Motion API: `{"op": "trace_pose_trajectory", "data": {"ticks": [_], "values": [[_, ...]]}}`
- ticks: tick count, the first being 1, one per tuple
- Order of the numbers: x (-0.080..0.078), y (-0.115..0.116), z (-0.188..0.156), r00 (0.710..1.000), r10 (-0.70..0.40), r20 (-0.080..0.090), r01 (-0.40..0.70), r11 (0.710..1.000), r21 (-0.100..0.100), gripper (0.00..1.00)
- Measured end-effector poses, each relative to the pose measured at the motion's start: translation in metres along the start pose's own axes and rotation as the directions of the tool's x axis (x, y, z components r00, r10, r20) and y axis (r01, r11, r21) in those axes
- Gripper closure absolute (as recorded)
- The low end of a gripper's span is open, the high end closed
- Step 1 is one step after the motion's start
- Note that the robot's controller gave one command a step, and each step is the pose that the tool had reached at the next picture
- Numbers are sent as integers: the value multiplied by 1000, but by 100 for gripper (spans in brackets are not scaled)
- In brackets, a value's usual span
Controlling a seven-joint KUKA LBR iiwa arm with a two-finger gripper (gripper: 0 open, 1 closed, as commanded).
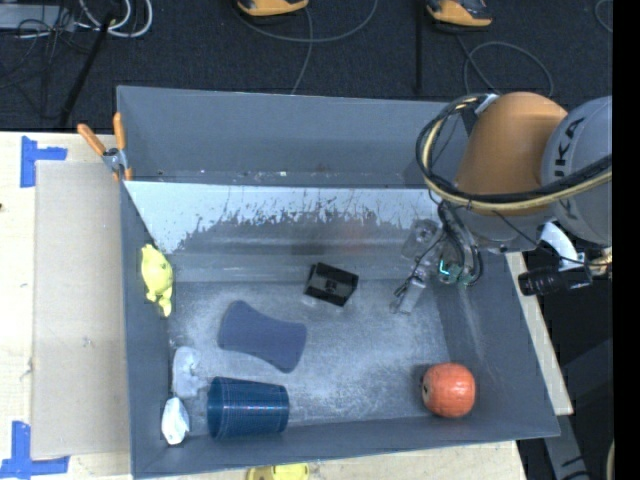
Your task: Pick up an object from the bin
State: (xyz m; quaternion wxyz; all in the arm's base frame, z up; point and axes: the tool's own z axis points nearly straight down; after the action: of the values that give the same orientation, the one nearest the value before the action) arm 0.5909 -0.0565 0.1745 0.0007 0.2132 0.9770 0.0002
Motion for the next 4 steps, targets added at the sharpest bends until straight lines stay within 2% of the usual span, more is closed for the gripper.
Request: {"op": "trace_pose_trajectory", "data": {"ticks": [1, 2, 3, 4], "values": [[-1, -4, -2, 1000, 3, 1, -3, 1000, 0, 0], [13, 19, 12, 999, -50, 2, 50, 999, 2, 0], [19, 72, 18, 988, -152, -1, 152, 988, 1, 0], [27, 87, 43, 999, -48, 0, 48, 999, -2, 0]]}}
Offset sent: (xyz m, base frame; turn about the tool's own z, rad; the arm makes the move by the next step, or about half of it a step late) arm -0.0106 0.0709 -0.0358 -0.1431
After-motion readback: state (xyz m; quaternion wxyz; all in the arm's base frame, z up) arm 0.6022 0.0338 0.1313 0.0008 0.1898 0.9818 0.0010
